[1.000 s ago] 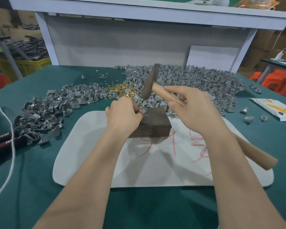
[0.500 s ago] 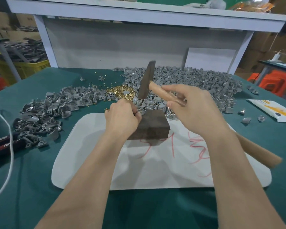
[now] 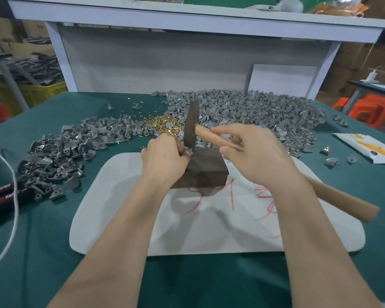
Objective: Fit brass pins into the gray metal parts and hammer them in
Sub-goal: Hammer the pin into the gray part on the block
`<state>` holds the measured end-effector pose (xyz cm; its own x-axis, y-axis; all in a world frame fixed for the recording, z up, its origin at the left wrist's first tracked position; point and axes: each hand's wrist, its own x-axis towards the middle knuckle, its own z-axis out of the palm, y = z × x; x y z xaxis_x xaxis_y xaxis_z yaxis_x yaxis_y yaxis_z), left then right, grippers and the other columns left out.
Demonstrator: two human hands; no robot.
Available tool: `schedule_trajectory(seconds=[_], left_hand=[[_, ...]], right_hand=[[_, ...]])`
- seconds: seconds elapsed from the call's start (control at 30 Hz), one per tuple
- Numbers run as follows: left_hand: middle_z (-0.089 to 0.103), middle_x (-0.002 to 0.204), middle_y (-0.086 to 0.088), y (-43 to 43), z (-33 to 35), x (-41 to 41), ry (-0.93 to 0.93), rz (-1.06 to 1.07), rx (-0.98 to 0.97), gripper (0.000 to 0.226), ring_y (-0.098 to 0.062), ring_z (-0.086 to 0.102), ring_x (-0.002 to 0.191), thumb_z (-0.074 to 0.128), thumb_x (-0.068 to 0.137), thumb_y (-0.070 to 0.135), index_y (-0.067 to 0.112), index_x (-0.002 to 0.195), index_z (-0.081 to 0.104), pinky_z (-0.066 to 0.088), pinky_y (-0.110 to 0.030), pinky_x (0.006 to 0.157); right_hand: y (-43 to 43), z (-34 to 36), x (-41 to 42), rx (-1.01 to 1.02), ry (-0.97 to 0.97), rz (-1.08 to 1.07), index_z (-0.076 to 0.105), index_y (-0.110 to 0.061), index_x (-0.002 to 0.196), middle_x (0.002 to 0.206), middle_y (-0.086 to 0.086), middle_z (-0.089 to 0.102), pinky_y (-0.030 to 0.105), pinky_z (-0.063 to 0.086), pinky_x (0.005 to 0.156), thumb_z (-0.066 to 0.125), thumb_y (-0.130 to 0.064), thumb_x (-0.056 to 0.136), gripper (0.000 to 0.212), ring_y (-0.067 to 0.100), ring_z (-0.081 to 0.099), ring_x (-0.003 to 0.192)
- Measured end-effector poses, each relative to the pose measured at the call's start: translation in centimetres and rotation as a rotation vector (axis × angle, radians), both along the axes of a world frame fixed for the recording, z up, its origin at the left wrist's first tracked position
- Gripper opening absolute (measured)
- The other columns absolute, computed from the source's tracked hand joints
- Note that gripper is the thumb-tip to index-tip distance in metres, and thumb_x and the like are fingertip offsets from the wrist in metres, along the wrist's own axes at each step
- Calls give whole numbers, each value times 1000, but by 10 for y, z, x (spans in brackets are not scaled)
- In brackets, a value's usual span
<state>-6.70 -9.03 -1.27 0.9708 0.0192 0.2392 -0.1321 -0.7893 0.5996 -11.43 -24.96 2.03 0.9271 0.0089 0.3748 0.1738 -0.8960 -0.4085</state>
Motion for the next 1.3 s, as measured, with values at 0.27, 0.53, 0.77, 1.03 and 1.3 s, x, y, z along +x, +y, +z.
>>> schedule_trajectory(seconds=[0.27,0.53,0.77,1.03,1.3], left_hand=[[66,94,-8,1,-2,0,-21,-4,-12,16,-31,55,100,63,86,21,9,78,69,45,-41,91],[66,100,-8,0,-2,0,-29,-13,-3,11,-32,56,102,62,86,21,14,78,66,47,-43,89],[66,97,-9,1,-3,1,-42,-19,-5,15,-32,56,99,63,86,21,9,78,68,48,-43,87],[67,95,-7,1,-2,1,-9,-22,-34,11,-30,57,99,63,86,21,18,76,64,48,-43,89],[59,86,3,-5,2,-3,2,-179,5,12,-27,59,102,63,86,22,24,75,59,44,-42,95]], right_hand=[[-5,2,0,78,-123,-52,57,-47,120,78,-15,54,34,49,80,59,-23,87,41,20,59,88],[-2,2,0,29,-24,-3,56,-51,118,70,-19,48,30,45,73,59,-26,87,40,18,55,80],[-1,2,0,41,-76,-38,55,-49,120,72,-20,48,30,44,74,58,-25,88,41,15,50,81],[7,-4,0,-6,-11,-27,47,-54,126,114,-8,64,34,47,86,52,-22,91,48,24,58,105],[27,-24,24,26,3,-127,70,-33,99,106,5,58,34,48,81,57,-32,89,16,27,60,95]])
